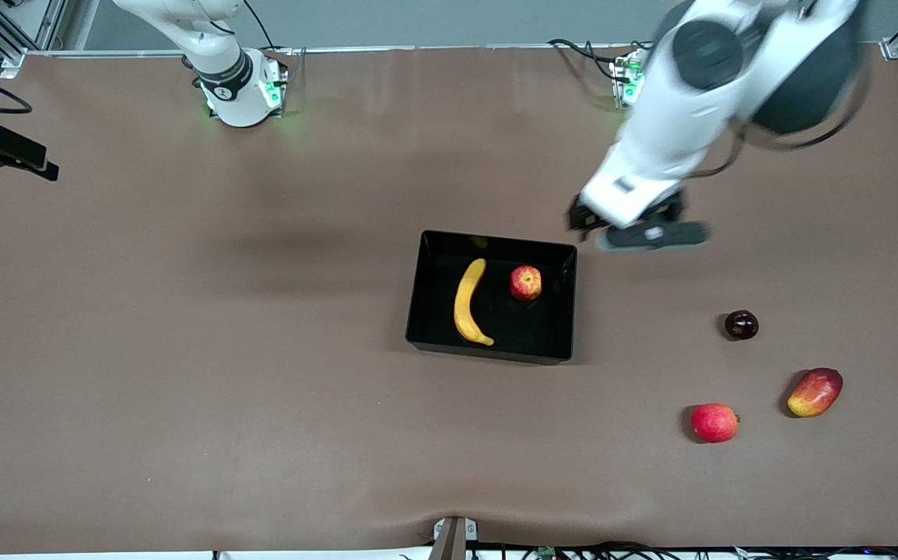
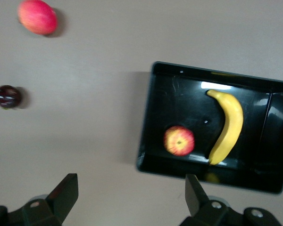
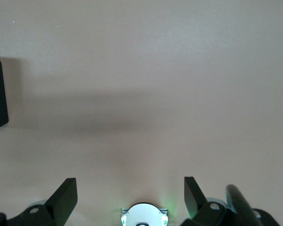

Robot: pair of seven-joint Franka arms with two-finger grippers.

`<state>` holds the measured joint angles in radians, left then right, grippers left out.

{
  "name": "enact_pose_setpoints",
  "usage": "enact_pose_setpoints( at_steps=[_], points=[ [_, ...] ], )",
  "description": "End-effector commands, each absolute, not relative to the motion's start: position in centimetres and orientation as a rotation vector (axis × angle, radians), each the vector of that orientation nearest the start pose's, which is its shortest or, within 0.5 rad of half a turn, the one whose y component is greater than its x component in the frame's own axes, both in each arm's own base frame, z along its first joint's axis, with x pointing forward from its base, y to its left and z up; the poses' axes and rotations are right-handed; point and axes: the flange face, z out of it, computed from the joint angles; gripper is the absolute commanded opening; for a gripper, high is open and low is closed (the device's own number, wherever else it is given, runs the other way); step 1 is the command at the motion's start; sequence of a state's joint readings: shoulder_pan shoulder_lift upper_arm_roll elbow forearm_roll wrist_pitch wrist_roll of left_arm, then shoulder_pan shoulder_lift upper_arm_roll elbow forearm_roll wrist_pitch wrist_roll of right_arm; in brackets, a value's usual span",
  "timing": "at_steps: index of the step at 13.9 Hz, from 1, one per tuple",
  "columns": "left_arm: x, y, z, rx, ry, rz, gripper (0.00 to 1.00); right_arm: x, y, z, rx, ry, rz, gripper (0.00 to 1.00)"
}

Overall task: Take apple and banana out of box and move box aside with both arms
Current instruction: 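Reach the left gripper into the black tray and grasp the apple, then lift the apple out of the tray toward the other fruits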

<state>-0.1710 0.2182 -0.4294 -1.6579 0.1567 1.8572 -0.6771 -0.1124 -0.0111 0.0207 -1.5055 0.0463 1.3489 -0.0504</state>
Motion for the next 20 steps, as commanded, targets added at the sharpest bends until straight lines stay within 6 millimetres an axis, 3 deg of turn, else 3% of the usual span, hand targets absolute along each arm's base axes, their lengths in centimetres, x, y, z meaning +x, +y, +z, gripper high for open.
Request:
enact_pose_setpoints(
  at_steps=[1, 5, 8, 11, 15, 16, 18, 20],
  points=[
    [53.2, -37.8, 43.1, -3.069, -0.082, -0.073, 1.00, 52.6, -4.6, 64.2, -3.059, 0.051, 0.227, 1.00],
    [53.1, -40.8, 35.0, -3.042, -0.074, -0.060, 1.00, 52.6, -4.7, 64.2, -3.058, 0.053, 0.226, 1.00],
    [52.8, -41.0, 29.1, -3.002, -0.076, 0.008, 1.00, 52.6, -4.7, 64.1, -3.058, 0.053, 0.229, 1.00],
    [52.6, -40.8, 25.1, -3.005, -0.207, 0.034, 1.00, 52.6, -4.7, 64.1, -3.058, 0.053, 0.229, 1.00],
    [52.1, -40.7, 22.3, -2.979, -0.242, 0.078, 1.00, 52.6, -4.7, 64.1, -3.057, 0.053, 0.233, 1.00],
    [52.1, -40.5, 21.8, -2.968, -0.219, 0.070, 0.93, 52.7, -4.7, 64.0, -3.057, 0.053, 0.233, 1.00],
    [52.2, -40.3, 21.2, -2.962, -0.209, 0.076, 0.45, 52.6, -4.7, 64.0, -3.057, 0.053, 0.236, 1.00],
    [52.5, -40.3, 21.9, -2.964, -0.192, 0.067, 0.00, 52.6, -4.8, 64.0, -3.057, 0.056, 0.236, 1.00]
  ],
)
